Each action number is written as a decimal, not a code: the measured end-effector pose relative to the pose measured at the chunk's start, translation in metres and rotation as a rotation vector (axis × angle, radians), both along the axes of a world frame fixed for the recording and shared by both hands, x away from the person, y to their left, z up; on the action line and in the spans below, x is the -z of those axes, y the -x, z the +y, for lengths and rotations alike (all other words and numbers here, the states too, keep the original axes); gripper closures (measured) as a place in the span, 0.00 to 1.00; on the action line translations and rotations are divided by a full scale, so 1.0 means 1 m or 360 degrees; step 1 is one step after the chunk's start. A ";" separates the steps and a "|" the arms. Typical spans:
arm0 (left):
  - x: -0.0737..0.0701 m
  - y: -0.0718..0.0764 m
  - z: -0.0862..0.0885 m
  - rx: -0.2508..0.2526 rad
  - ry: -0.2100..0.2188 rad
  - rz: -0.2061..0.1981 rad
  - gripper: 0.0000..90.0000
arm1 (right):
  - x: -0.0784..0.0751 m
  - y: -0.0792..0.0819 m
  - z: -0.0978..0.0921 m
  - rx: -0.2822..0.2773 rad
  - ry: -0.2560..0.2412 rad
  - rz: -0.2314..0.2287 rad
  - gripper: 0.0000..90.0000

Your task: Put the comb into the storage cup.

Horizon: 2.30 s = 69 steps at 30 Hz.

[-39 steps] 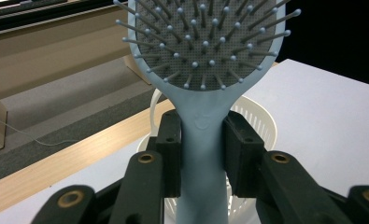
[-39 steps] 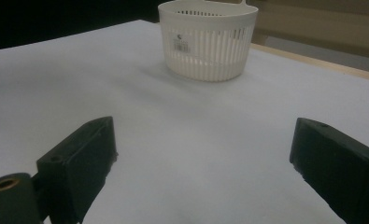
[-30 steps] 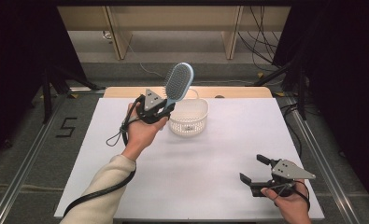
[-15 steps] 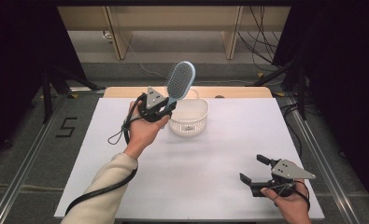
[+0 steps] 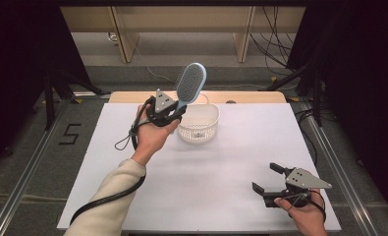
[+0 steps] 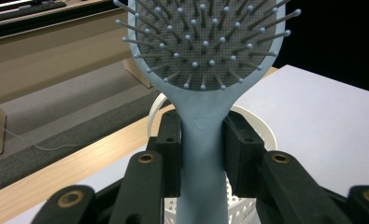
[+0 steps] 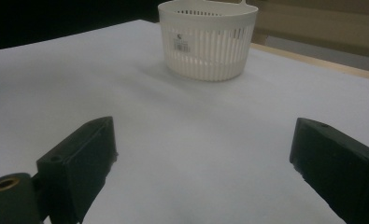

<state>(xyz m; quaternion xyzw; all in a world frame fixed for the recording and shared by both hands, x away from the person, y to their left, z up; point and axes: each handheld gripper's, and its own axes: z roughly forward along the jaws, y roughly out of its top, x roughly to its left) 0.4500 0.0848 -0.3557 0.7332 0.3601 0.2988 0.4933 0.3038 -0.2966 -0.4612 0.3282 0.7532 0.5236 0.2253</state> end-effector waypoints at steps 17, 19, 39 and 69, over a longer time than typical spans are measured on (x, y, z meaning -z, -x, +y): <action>-0.001 -0.005 -0.004 0.0003 0.0008 0.0005 0.78 | 0.000 0.000 0.000 -0.0002 -0.0002 -0.0001 0.09; -0.001 -0.006 -0.004 0.0005 0.0007 0.0007 0.78 | 0.000 0.000 0.000 -0.0002 -0.0003 -0.0002 0.09; -0.002 -0.011 -0.006 0.0007 0.0031 0.0011 0.78 | 0.000 0.000 0.000 -0.0003 -0.0001 -0.0004 0.09; -0.002 -0.020 -0.009 0.0013 0.0040 0.0014 0.78 | 0.000 0.000 0.000 -0.0003 -0.0002 -0.0003 0.09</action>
